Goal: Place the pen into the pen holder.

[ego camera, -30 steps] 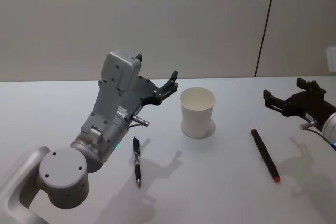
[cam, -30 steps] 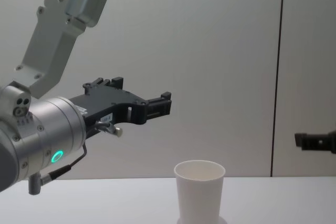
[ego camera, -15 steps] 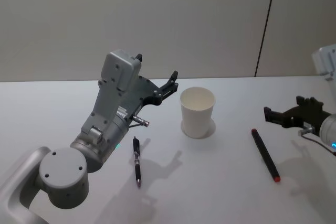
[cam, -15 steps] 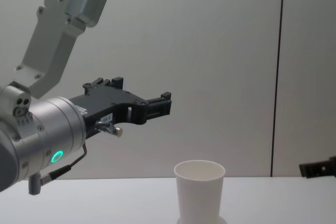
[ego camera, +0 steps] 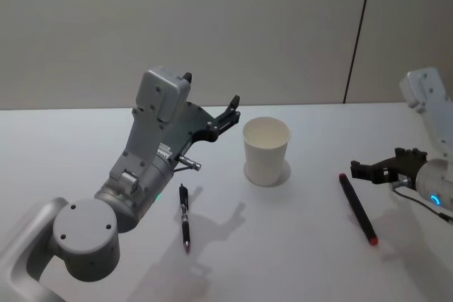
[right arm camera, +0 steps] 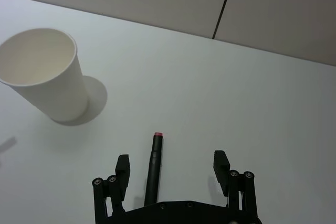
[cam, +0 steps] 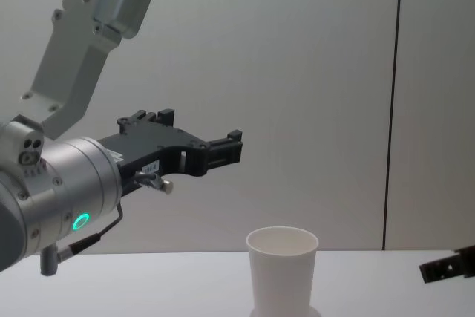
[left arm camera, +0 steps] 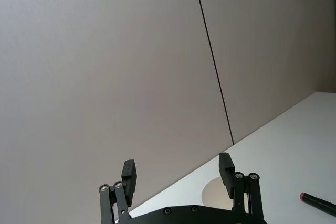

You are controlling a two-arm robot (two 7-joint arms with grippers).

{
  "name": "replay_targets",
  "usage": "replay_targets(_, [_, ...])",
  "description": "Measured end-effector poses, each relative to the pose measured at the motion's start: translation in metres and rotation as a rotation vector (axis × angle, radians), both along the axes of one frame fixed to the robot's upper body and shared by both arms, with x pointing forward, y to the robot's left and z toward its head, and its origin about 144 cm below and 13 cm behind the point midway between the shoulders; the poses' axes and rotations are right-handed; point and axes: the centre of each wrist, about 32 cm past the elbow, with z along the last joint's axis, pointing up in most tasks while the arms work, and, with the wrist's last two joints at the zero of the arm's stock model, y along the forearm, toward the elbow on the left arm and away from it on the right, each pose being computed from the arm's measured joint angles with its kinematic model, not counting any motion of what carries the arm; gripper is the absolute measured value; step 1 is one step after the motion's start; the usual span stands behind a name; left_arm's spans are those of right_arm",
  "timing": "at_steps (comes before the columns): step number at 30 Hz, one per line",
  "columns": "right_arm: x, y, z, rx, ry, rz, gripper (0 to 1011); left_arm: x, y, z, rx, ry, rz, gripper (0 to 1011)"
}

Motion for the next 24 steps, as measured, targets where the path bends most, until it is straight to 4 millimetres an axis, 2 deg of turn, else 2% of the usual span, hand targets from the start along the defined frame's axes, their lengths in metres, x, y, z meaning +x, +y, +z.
replay_targets(24, [0.044, 0.027, -0.008, -0.068, 0.126, -0.063, 1002, 0.000, 0.000, 0.000, 0.000, 0.000, 0.000, 1004])
